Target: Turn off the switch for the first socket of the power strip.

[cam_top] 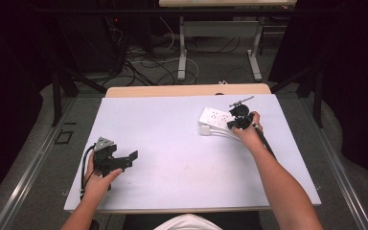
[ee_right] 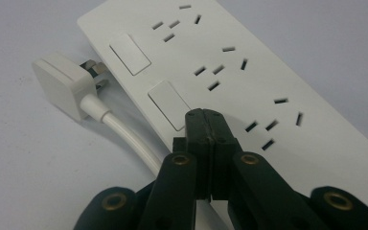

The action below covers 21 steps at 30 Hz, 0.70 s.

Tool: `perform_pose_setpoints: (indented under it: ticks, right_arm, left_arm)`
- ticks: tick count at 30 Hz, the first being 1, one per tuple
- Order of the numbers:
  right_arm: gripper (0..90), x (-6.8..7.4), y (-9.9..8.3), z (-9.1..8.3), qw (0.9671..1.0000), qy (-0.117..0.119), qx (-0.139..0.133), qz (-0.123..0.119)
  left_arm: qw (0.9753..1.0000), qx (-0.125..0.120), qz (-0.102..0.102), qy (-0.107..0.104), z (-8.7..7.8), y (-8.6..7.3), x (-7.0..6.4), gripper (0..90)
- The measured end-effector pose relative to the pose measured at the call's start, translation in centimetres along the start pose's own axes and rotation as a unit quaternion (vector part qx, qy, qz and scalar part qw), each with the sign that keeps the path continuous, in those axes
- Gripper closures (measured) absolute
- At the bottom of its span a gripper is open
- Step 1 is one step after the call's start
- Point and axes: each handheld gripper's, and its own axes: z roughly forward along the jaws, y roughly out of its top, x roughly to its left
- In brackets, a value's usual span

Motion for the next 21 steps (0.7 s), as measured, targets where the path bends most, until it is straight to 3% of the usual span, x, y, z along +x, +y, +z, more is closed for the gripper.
perform_pose_setpoints:
  ticks: [4,21]
  right_arm:
    - [90.0,0.51,0.13,0.08,0.9996,-0.017,0.003,-0.021]
    - [90.0,0.13,0.14,0.11,1.0000,-0.001,-0.001,0.001]
  left_arm:
    - [1.0000,-0.001,0.000,0.000,-0.01,0.00,0.06,3.9]
    - [1.0000,-0.006,-0.001,0.001,0.07,-0.02,0.07,3.9]
